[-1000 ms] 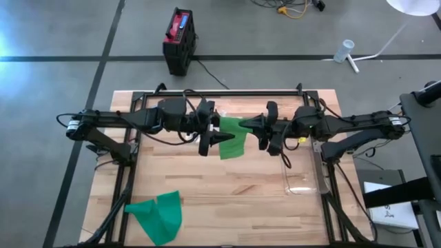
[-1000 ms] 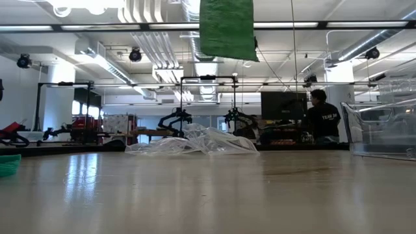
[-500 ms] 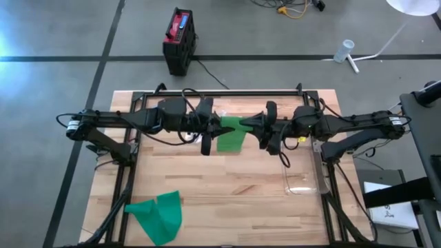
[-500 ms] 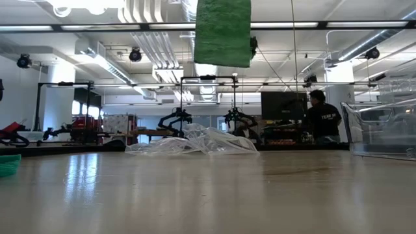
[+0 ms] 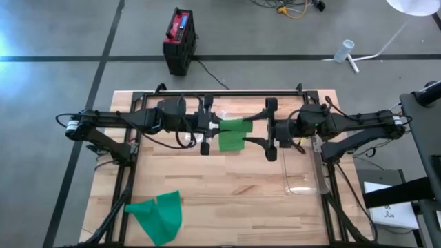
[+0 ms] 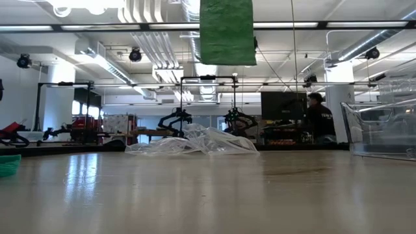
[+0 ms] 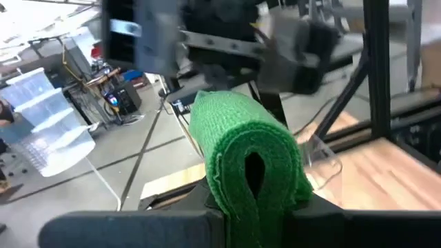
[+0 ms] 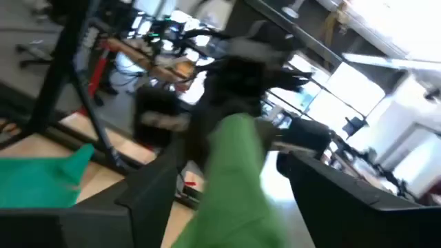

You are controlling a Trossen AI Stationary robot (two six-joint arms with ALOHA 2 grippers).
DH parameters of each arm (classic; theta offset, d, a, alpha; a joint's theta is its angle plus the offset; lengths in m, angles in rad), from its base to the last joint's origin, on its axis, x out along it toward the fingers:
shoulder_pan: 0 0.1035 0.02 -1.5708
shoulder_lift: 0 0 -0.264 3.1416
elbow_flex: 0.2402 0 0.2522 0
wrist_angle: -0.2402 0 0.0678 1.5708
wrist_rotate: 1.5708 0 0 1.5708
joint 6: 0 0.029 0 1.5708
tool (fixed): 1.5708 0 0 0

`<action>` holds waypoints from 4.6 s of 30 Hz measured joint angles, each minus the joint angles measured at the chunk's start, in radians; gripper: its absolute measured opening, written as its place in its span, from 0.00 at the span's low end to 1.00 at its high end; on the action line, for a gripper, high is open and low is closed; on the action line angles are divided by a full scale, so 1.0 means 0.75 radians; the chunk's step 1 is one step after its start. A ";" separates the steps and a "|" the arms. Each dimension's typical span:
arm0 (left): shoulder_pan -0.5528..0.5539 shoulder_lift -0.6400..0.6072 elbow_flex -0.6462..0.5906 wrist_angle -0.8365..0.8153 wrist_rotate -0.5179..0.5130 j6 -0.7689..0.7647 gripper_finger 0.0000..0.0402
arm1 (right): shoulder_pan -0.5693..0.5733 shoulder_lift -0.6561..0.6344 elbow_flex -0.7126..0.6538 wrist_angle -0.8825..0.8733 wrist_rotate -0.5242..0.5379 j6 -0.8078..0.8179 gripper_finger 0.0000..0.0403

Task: Roll bandage
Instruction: Roll the green bandage

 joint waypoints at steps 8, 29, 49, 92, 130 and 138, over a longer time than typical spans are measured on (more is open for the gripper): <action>-0.003 0.001 -0.039 0.045 0.016 0.089 0.06 | 0.002 0.001 0.001 -0.045 0.116 0.048 0.70; -0.016 -0.001 -0.049 0.043 -0.037 0.130 0.07 | 0.002 -0.098 0.001 -0.097 0.307 0.156 0.56; -0.014 -0.001 -0.052 -0.007 -0.126 0.134 0.07 | 0.003 0.019 0.034 -0.129 0.395 0.069 0.48; -0.026 0.005 -0.061 0.047 -0.305 0.015 0.07 | 0.061 0.022 0.243 -0.706 0.403 0.225 0.18; -0.029 0.008 -0.068 0.082 -0.346 -0.047 0.08 | 0.099 0.078 0.243 -0.669 0.344 0.135 0.00; -0.027 0.008 -0.068 0.079 -0.360 -0.048 0.08 | 0.117 0.032 0.243 -0.680 0.541 0.135 0.02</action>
